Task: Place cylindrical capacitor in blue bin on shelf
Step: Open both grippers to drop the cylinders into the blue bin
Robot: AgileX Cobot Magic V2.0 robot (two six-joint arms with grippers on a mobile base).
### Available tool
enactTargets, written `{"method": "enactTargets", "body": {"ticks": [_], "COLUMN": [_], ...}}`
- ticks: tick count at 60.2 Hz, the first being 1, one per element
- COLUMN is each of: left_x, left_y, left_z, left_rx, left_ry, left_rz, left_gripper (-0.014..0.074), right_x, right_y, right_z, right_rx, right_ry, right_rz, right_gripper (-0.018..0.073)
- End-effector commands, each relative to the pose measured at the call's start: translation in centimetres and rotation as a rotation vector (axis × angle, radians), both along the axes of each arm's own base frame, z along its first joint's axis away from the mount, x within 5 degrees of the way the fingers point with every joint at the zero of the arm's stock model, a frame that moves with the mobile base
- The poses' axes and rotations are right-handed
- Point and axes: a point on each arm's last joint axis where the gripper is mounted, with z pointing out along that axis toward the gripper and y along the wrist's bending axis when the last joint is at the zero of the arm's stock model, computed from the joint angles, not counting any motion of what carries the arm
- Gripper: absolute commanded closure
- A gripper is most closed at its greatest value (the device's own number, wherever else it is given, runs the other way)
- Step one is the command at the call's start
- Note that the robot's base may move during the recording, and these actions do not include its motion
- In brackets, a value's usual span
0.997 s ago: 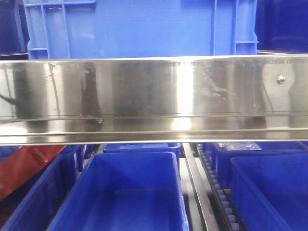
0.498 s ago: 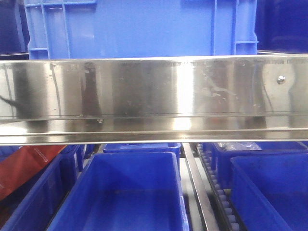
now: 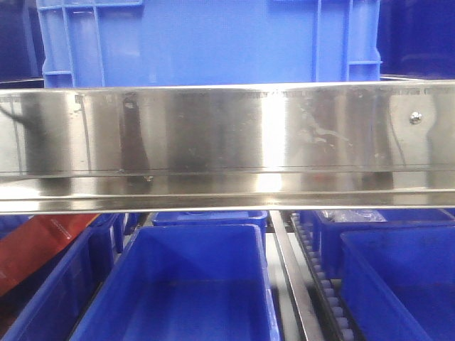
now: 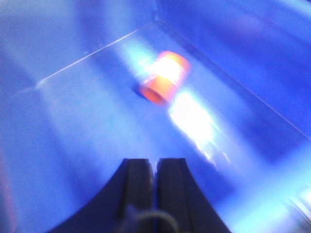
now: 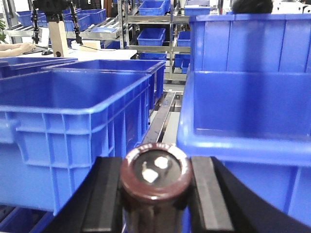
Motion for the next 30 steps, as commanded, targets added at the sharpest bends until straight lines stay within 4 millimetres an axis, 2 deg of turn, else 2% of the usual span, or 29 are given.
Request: {"method": "enactTargets", "body": {"ticks": [1,9,16,30], "left_x": [-2.6,-5.8,-8.7,-15.4], "left_y": [1.8,4.6,7.0,12.0], "left_z": [1.3,1.1,0.1,-4.3], "left_rx": [-0.038,-0.053,-0.088,-0.194], "left_ry": [-0.029,-0.062,-0.099,-0.170], "left_rz": [0.023,0.086,0.131,0.197], "left_gripper": [0.0706,0.0706,0.0706,0.0706], "right_x": [0.7,1.8,3.1,7.7], "right_y": [0.1,0.3,0.9,3.7], "right_z": [1.2,2.7,4.2,8.6], "right_rx": [-0.004,-0.015,-0.068,-0.125], "right_ry": [-0.002,0.015,0.022,0.023], "right_rz": [-0.002,0.009,0.052,0.190], "right_gripper": [0.0721,0.0721,0.0721,0.0721]}}
